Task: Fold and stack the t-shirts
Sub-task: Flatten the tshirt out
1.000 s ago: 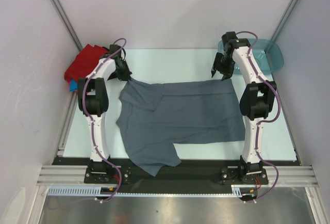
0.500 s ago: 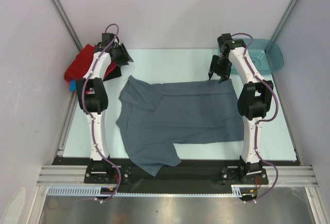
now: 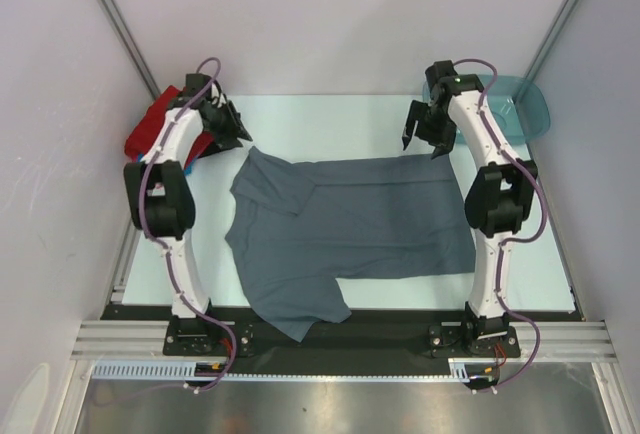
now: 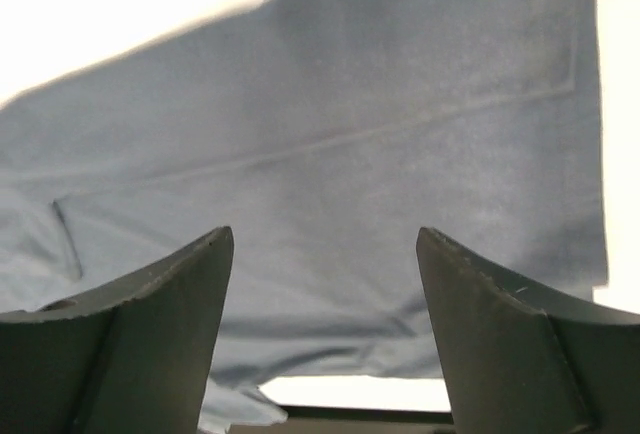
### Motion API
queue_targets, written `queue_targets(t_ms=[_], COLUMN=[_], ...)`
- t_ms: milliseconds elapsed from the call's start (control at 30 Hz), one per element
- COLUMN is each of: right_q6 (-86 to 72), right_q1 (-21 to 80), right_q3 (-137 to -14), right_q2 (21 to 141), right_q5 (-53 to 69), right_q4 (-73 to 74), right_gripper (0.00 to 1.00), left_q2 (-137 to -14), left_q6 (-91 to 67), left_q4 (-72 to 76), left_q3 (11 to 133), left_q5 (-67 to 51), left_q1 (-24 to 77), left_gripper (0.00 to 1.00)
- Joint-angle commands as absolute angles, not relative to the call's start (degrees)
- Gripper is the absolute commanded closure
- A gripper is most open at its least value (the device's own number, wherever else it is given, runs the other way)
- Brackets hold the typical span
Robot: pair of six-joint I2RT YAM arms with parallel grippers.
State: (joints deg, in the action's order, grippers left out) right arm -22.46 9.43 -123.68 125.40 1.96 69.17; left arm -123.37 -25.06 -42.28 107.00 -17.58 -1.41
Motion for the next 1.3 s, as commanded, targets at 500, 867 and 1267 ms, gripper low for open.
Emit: queue_targets(t_ms=[500, 867, 1267], right_q6=[-17.6, -26.1, -34.2], right_q1=[9.0, 9.8, 3.5], right_q3=[-123.4, -150.0, -134.6], right_q2=[111.9, 125.7, 115.4], right_q5=[3.3, 1.1, 13.8], right_q4=[67.3, 78.7, 70.6], right_gripper=[0.18, 0.14, 0.16], left_q2=[-106.0, -116.5, -114.6], left_q6=[-23.2, -24.7, -28.2], left_q4=[-41.0, -46.9, -41.0], left_q3=[96.4, 113.7, 105.8], left_q5=[-17.2, -19.4, -24.1], left_q1=[-1.4, -1.7, -2.2], left_gripper=[0.57, 0.61, 0.74])
